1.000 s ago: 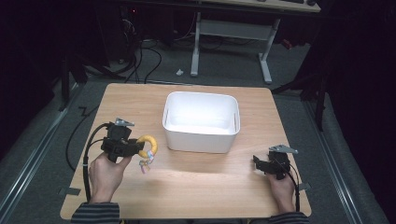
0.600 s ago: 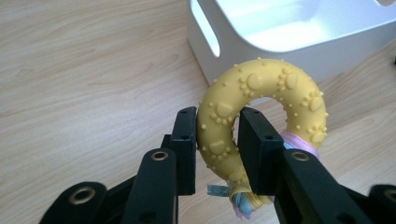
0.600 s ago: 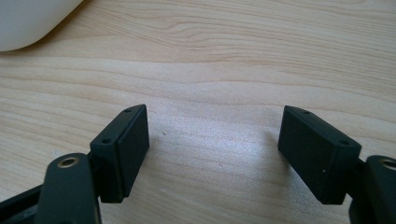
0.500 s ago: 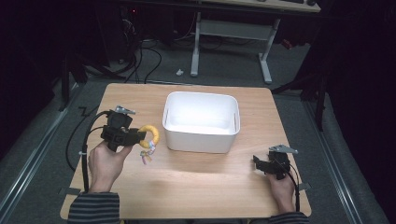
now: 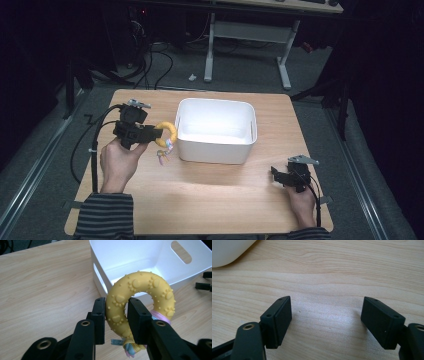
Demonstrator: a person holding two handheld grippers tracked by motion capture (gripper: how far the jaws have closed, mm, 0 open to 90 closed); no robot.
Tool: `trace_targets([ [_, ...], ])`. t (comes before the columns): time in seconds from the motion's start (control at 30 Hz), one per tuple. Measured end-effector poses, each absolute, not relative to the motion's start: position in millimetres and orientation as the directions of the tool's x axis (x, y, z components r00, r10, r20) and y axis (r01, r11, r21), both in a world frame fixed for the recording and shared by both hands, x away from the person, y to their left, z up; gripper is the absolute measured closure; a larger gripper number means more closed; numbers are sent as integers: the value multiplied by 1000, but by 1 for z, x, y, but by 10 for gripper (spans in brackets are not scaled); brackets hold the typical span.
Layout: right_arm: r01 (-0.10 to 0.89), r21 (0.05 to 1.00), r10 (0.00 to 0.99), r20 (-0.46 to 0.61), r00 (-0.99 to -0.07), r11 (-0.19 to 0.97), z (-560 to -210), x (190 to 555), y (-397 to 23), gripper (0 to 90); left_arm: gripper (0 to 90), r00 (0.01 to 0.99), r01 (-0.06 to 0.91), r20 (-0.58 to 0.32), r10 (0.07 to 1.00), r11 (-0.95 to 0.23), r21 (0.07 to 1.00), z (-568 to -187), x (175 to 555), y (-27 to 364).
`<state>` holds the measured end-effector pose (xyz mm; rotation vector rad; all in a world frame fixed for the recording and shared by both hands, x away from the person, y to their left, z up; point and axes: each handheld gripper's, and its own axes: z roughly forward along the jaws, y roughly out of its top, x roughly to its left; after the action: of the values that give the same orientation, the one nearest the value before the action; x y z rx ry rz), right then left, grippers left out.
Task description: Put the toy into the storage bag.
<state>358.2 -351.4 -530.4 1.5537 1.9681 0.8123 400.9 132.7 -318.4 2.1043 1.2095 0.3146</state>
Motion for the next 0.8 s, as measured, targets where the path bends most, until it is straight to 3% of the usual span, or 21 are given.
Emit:
trace_targets([
  [0.8,675,716,973,-20,-231,175,-530,358,-350,247,686,602,636,-134,787,-371,677,-305,442,79],
])
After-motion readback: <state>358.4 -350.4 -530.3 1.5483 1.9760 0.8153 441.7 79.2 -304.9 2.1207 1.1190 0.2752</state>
